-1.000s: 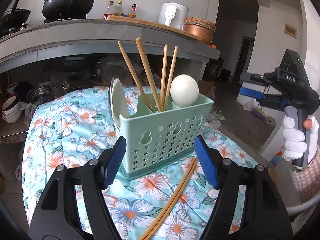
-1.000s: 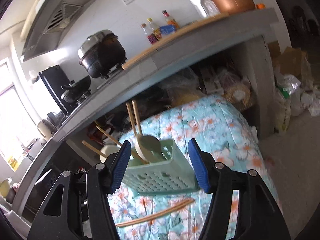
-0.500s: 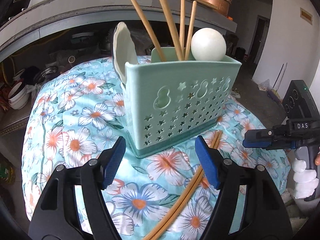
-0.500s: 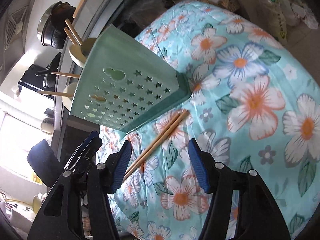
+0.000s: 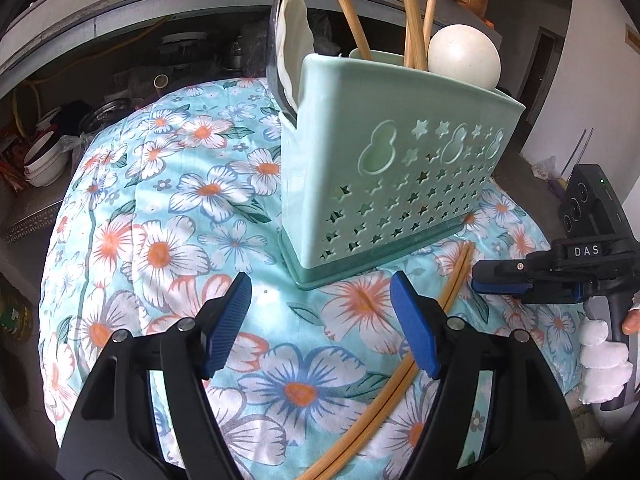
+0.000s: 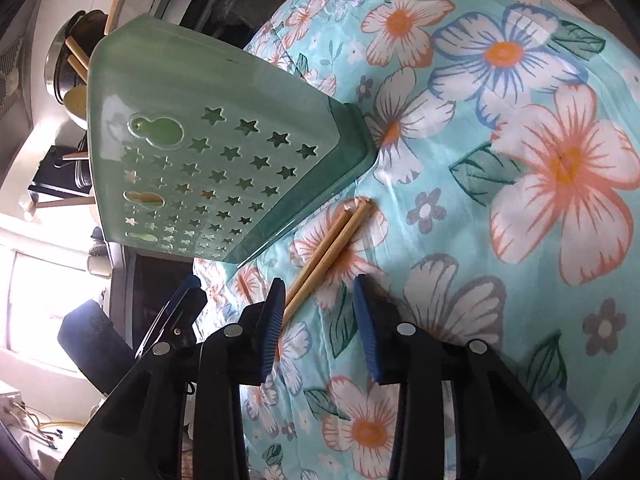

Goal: Organize utensils
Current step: 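Move both tools to the loose chopsticks and close the right tool on one, then close the left tool on another chopstick while the right tool holds its chopstick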

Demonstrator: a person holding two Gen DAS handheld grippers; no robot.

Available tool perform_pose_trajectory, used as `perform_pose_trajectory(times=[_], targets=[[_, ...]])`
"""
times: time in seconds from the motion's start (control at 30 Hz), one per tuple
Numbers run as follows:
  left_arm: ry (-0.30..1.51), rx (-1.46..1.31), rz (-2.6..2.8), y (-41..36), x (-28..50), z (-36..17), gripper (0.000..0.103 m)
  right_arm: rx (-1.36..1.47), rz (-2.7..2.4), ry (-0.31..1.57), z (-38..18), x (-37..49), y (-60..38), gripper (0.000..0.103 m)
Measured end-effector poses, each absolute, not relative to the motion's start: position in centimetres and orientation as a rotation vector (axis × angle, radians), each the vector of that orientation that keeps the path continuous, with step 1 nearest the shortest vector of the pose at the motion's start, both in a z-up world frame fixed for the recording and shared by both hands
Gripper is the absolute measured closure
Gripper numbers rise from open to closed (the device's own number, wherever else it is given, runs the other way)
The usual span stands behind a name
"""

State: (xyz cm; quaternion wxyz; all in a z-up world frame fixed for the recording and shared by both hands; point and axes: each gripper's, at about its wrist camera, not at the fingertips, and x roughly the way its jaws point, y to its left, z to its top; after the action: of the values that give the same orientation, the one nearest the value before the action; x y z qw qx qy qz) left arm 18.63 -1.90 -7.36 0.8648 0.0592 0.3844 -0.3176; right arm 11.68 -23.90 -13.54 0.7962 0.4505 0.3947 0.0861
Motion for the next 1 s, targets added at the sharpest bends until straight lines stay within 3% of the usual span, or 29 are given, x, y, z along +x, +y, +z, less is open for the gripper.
perform_pose_trajectory(times=[0.27, 0.6, 1.0], targets=[[0.811, 0.118, -0.667, -2.0, 18.7, -7.3, 0.035, 1.037, 0.156, 0.839, -14.2, 13.9, -24.7, 0.089], [0.806, 0.117, -0.667, -1.7, 18.8, -7.2, 0.035, 0.999, 0.139, 0.839, -13.1, 11.9, -26.3, 0.090], [0.815, 0.162, -0.749, -3.7, 17.6, -7.4, 0.035, 0.629, -0.122, 0.864, -10.4, 13.6, -26.6, 0.088]])
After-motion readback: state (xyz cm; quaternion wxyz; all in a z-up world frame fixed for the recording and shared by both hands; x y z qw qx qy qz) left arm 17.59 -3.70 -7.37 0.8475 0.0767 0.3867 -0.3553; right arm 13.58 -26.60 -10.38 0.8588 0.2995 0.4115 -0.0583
